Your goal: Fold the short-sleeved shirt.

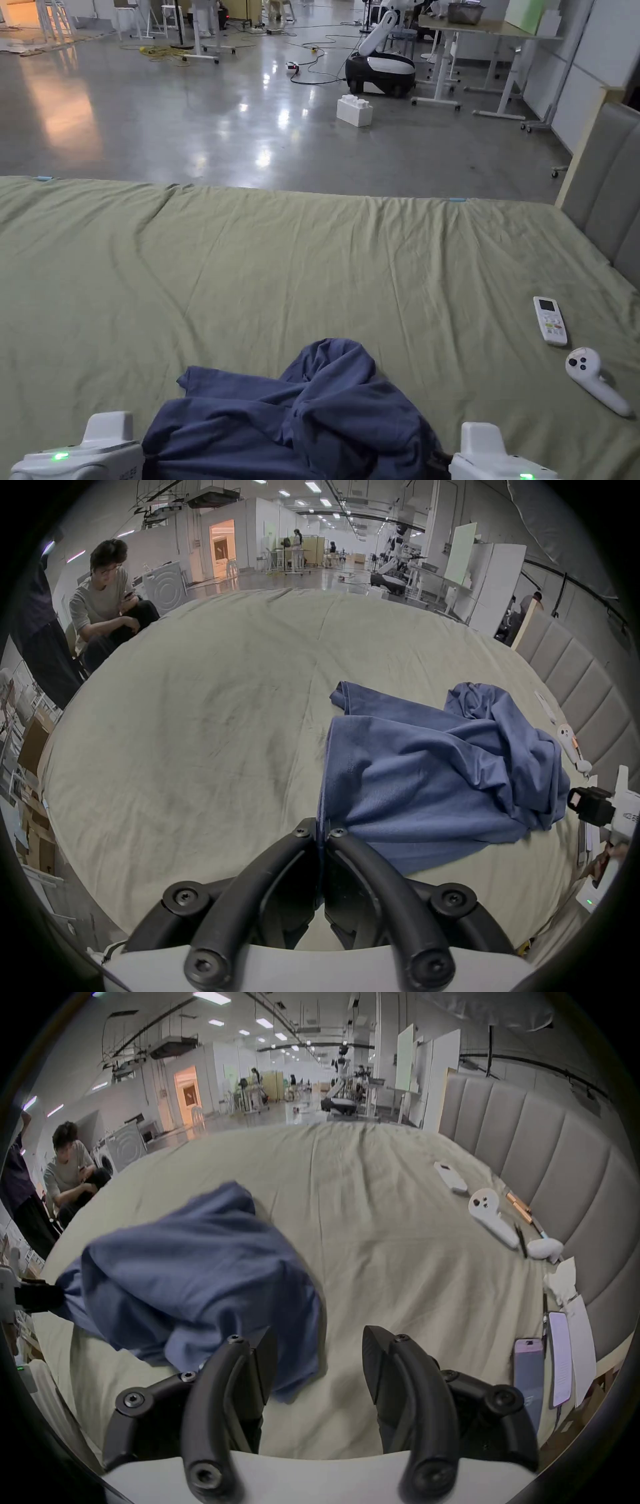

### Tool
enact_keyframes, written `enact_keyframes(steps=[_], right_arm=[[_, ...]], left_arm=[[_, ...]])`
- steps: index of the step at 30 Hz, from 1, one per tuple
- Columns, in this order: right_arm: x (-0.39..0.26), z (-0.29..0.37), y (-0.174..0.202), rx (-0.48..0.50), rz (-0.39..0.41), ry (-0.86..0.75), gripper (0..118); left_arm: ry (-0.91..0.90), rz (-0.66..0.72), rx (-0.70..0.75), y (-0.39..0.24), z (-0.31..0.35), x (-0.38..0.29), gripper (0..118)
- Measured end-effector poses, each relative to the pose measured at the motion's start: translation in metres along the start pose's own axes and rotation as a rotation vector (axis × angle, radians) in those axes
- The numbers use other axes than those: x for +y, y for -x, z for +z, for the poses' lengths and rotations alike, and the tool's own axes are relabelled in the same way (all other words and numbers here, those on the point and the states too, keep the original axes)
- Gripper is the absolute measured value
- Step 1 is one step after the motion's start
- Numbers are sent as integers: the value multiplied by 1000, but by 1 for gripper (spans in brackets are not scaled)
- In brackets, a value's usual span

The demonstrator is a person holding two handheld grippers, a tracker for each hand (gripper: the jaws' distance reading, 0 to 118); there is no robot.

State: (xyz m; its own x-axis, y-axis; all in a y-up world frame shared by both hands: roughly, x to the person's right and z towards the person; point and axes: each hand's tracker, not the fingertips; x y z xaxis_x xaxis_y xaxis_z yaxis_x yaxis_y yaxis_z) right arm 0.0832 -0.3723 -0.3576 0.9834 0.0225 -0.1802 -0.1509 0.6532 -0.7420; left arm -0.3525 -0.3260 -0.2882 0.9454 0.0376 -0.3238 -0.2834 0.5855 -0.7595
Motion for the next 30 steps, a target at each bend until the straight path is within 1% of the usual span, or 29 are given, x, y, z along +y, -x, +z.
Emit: enact_keyframes(steps=[4, 6, 8, 9, 10, 11, 12, 14, 15, 17, 20, 22, 23, 26, 28, 30], right_arm=[[-2, -21, 13, 32, -6, 107, 53], [-5, -28, 20, 29, 18, 127, 44], [-3, -24, 26, 8, 50, 104, 41], [-3, -23, 29, 15, 71, 100, 41], [-2, -23, 32, 36, 81, 100, 35], [-3, -24, 34, 42, 75, 102, 19], [-3, -24, 36, 38, 73, 101, 10], [-2, -21, 37, 27, 75, 97, 5], [-1, -18, 37, 25, 72, 92, 4], [0, -6, 34, 19, 64, 22, 3], [7, 19, 29, 27, 94, -116, 3], [15, 34, 25, 17, 96, -177, 3], [21, 33, 17, 7, 89, -206, 3], [42, 57, 7, -21, 88, -303, 3], [59, 75, 2, -32, 101, -350, 3], [76, 91, -7, -36, 83, -406, 3]], left_arm=[[5, 0, 3, 0, -7, -6, 4], [4, -9, 1, 0, -9, -8, 4], [11, -15, 2, -1, -10, -9, 4], [5, -19, 6, 0, -10, -9, 4], [5, -16, 6, 0, -10, -10, 4], [7, -16, 5, 0, -11, -10, 4], [9, -16, 3, 1, -11, -10, 4], [-4, -17, -1, 1, -9, -9, 4], [-17, -15, -4, 1, -7, -7, 4], [-41, -4, -21, 3, -4, -5, 4], [-90, -6, -45, 3, 10, 6, 4], [-126, -20, -53, 1, 18, 14, 4], [-144, -21, -60, 0, 22, 19, 4], [-217, -19, -74, 0, 40, 35, 3], [-257, -26, -76, -1, 53, 48, 3], [-297, -18, -92, 1, 66, 64, 3]])
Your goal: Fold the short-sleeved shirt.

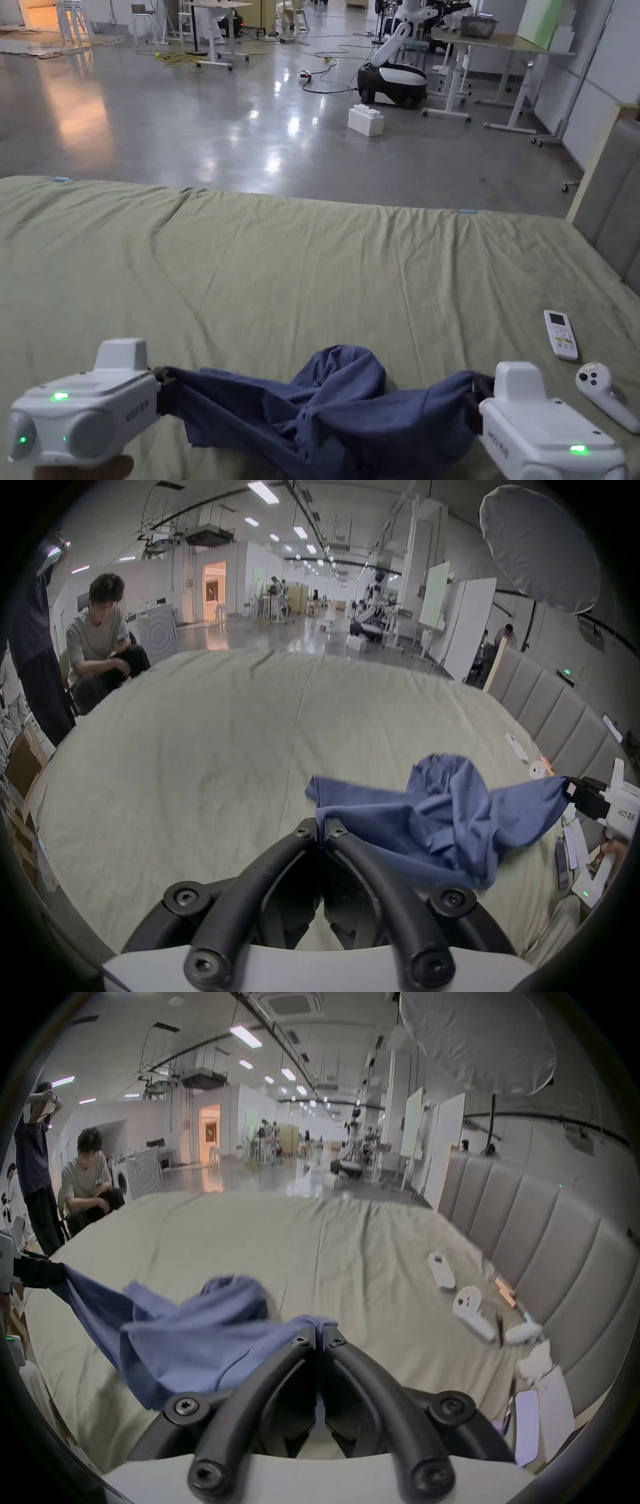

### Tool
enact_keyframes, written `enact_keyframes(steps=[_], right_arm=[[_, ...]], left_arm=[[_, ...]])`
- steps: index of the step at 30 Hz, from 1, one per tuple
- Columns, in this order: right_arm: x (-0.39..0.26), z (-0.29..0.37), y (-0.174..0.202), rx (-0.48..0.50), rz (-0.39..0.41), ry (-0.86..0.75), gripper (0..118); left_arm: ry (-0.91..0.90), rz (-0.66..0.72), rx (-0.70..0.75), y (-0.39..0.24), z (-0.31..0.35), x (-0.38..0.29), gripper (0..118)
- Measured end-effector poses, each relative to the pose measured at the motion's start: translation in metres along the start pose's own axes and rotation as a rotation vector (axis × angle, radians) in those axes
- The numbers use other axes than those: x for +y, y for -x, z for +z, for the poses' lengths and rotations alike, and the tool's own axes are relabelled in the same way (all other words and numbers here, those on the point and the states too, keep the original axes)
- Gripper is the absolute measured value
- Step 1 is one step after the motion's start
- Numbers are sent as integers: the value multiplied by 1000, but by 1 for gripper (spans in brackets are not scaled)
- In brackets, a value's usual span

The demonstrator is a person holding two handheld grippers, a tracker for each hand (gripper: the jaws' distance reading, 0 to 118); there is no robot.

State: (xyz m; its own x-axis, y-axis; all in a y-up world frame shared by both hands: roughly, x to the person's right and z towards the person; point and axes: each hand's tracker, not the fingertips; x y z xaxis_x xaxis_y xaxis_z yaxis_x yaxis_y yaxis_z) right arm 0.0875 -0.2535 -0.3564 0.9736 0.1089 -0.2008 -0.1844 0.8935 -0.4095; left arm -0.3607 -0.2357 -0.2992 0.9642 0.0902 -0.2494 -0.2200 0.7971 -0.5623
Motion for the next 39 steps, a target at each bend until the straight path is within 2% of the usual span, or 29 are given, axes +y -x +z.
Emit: enact_keyframes(steps=[14, 15, 17, 18, 21, 22, 24, 29, 30, 33, 34, 39], right_arm=[[112, 16, -35, -49, -44, -187, 3], [121, 15, -36, -55, -42, -209, 3], [138, 12, -39, -54, -48, -213, 3], [147, 12, -40, -60, -52, -228, 3], [173, 9, -43, -72, -35, -253, 3], [181, 8, -45, -74, -31, -258, 3], [196, 5, -47, -91, -24, -284, 3], [231, -1, -49, -104, -26, -305, 3], [240, -2, -50, -106, -20, -308, 3], [263, -4, -50, -116, 3, -347, 3], [271, -5, -51, -122, 3, -350, 3], [309, -14, -51, -138, 14, -374, 3]], left_arm=[[-156, 39, -13, 14, 23, 117, 3], [-164, 43, -17, 12, 20, 90, 3], [-177, 27, -2, 12, 21, 91, 3], [-191, 19, 12, 17, 22, 126, 3], [-204, 29, 4, 37, 26, 130, 3], [-214, 26, 8, 29, 27, 174, 3], [-233, 10, 28, 33, 24, 199, 3], [-254, 37, 31, 29, 27, 189, 3], [-259, 37, 31, 25, 24, 220, 3], [-281, 24, 47, 14, 27, 221, 3], [-290, 30, 45, 21, 23, 262, 3], [-337, 31, 51, 6, 33, 298, 3]])
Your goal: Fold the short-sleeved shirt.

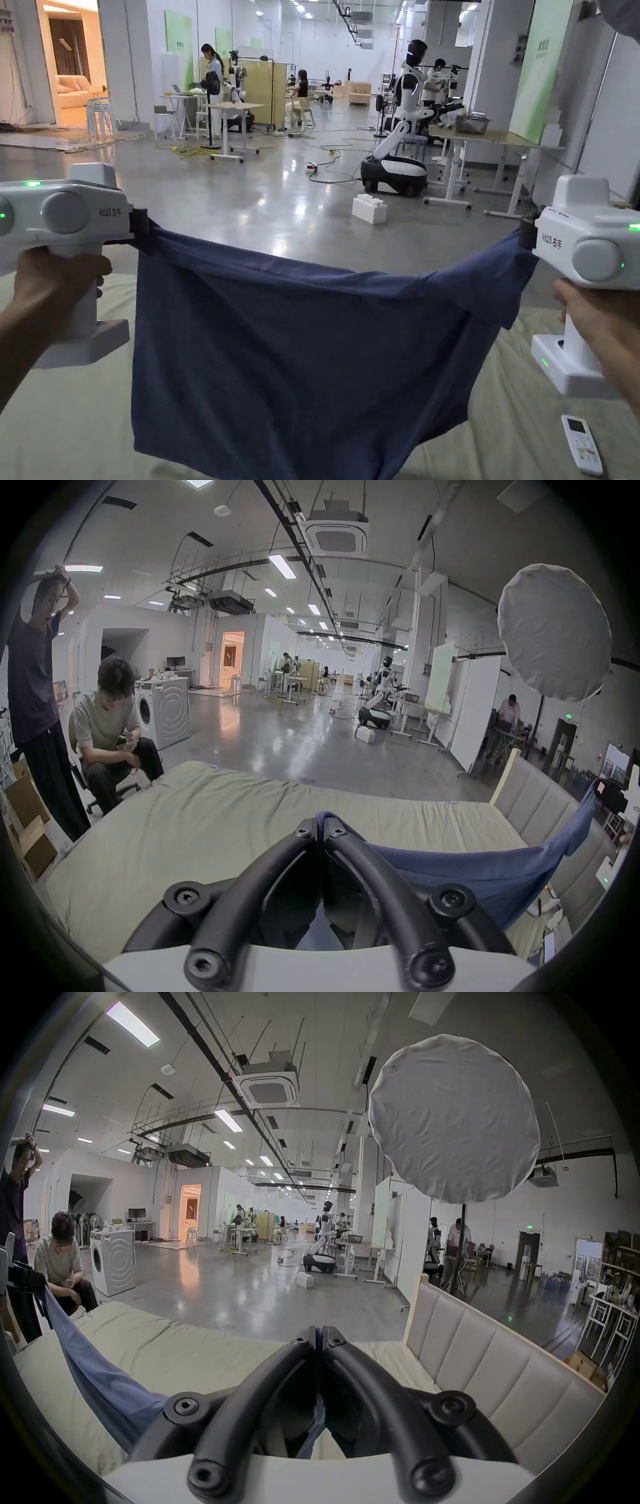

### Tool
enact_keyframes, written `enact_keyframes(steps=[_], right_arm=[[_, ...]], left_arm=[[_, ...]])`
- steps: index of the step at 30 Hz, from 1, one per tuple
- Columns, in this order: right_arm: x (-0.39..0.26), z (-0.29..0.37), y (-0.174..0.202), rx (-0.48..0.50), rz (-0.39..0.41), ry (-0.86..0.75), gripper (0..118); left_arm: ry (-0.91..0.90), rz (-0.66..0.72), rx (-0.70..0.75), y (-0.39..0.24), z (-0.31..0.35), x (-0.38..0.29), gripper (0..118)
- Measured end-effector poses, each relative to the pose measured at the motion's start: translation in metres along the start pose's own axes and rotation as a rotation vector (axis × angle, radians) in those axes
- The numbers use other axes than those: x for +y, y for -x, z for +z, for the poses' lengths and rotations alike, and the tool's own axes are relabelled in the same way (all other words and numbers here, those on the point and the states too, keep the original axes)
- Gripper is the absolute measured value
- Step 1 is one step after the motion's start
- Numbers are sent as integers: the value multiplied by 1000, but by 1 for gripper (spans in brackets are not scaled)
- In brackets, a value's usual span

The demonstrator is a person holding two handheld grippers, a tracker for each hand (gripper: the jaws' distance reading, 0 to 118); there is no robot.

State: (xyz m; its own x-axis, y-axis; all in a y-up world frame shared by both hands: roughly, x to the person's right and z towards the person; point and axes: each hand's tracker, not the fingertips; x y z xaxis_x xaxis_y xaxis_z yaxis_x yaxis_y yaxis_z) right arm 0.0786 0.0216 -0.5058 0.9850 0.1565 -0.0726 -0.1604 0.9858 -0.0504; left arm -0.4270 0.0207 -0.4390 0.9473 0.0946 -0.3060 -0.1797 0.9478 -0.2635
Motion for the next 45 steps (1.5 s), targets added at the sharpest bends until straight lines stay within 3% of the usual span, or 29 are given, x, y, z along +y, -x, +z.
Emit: enact_keyframes(steps=[12, 23, 33, 45], right_arm=[[65, -41, 1, -13, 4, -66, 3], [96, -36, 1, -39, 17, -119, 3], [21, 11, 13, -6, 51, -33, 3], [-39, 140, 3, 5, 44, 16, 3]], left_arm=[[-66, 5, 10, -9, -20, 74, 3], [-106, -1, 3, -6, -18, 102, 3], [-50, -18, -23, 4, 4, 23, 3], [-20, 20, -69, 49, 96, -87, 3]])
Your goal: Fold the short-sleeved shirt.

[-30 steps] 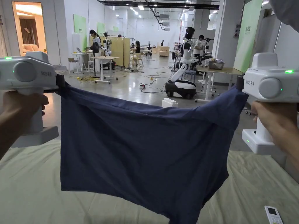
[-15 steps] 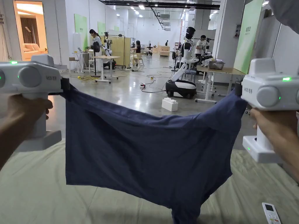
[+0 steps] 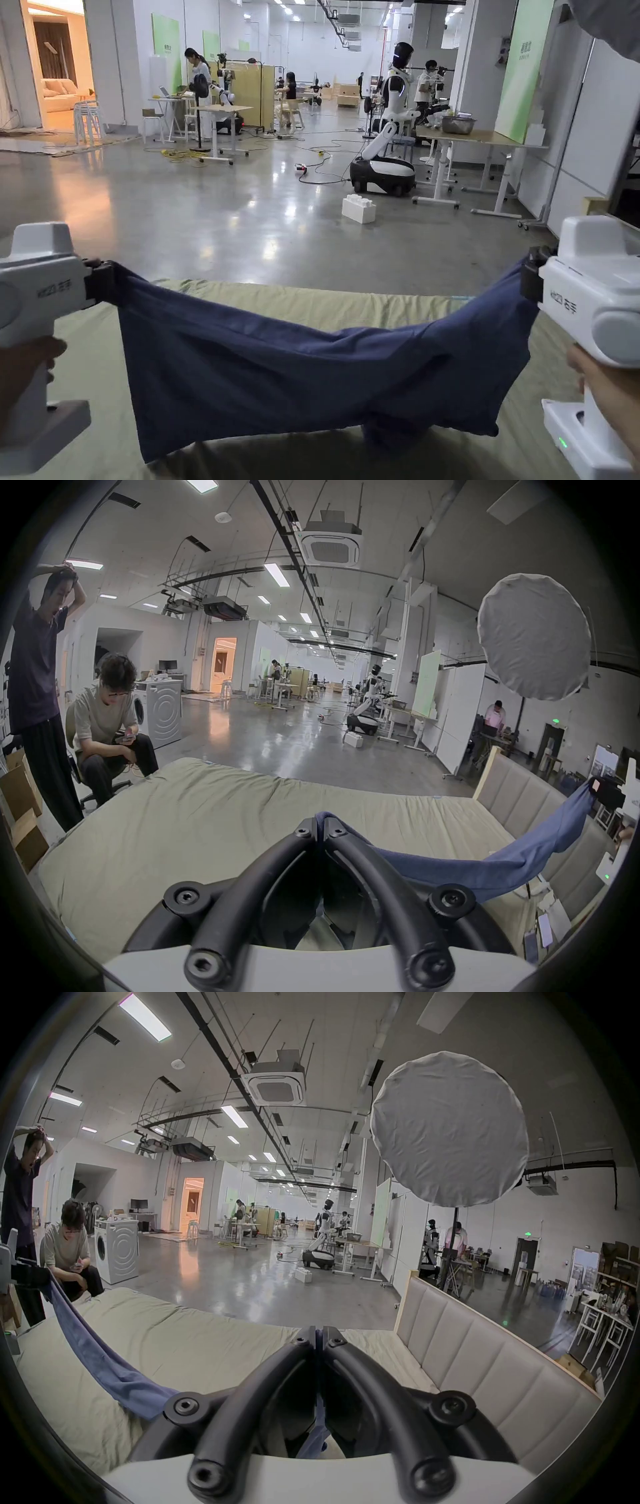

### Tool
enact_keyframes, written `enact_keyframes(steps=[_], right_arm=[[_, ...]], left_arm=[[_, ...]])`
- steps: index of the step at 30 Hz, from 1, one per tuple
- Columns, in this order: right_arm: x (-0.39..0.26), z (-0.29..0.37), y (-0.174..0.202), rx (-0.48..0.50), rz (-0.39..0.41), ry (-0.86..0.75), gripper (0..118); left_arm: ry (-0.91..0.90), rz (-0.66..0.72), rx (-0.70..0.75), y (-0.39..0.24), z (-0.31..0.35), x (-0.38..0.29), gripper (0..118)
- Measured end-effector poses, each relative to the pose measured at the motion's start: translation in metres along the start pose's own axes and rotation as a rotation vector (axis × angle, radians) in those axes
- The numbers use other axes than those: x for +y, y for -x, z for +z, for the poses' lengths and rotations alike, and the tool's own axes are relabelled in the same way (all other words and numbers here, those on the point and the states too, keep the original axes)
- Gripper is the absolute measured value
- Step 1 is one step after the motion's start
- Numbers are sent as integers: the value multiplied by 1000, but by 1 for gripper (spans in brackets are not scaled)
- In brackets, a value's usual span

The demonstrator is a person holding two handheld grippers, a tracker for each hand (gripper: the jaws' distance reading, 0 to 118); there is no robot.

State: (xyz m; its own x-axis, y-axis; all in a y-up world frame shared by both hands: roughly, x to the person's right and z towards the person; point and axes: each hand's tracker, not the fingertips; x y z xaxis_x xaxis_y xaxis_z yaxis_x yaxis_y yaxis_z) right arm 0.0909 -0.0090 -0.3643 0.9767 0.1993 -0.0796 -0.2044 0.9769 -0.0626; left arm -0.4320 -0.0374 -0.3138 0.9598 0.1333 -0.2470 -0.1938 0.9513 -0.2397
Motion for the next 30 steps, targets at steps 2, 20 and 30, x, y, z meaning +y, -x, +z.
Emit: enact_keyframes(steps=[2, 20, 30], right_arm=[[-8, 14, -6, -5, 2, -4, 3], [-185, 109, 46, 146, 6, 406, 3], [-296, 90, 77, 147, 47, 693, 3]], left_arm=[[-2, -5, 0, 3, 22, -12, 3], [361, 5, 5, 16, 85, -207, 3], [699, 1, 71, 5, 31, -335, 3]])
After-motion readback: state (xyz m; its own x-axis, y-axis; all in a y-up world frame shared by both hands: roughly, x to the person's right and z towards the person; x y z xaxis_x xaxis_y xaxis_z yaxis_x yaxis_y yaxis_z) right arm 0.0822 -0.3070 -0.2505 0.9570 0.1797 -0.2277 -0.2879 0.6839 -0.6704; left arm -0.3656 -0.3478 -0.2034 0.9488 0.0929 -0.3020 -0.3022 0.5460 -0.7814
